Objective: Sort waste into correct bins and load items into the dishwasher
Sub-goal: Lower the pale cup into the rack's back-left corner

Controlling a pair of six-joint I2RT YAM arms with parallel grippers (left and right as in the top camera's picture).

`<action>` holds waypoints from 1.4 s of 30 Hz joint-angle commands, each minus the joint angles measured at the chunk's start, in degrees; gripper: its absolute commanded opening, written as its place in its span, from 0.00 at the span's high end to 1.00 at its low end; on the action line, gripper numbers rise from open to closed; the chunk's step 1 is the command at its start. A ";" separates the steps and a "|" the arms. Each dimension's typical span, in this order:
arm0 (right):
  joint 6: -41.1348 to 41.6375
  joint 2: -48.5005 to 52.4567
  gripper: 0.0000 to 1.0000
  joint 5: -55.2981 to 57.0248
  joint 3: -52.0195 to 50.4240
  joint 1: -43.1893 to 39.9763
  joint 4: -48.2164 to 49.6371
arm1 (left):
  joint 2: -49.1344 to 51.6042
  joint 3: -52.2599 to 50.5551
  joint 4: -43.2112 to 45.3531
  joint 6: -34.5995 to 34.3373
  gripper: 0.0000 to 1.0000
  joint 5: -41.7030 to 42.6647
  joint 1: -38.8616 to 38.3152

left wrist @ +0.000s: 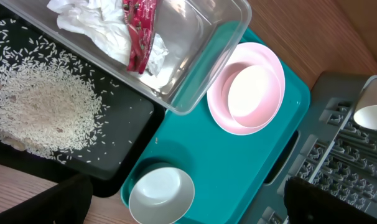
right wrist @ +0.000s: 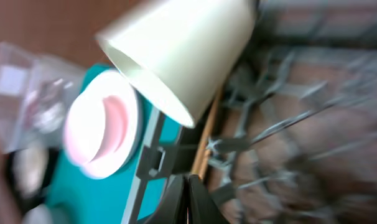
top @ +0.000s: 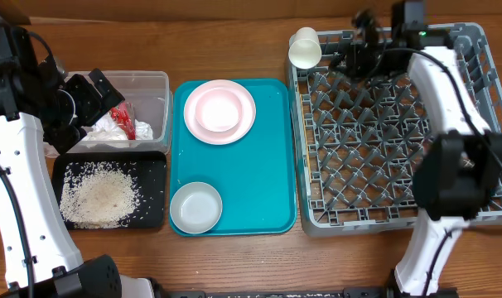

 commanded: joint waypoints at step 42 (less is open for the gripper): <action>-9.20 3.52 0.96 34.25 1.22 15.08 18.23 | -0.07 0.74 0.09 1.05 0.00 0.39 -0.09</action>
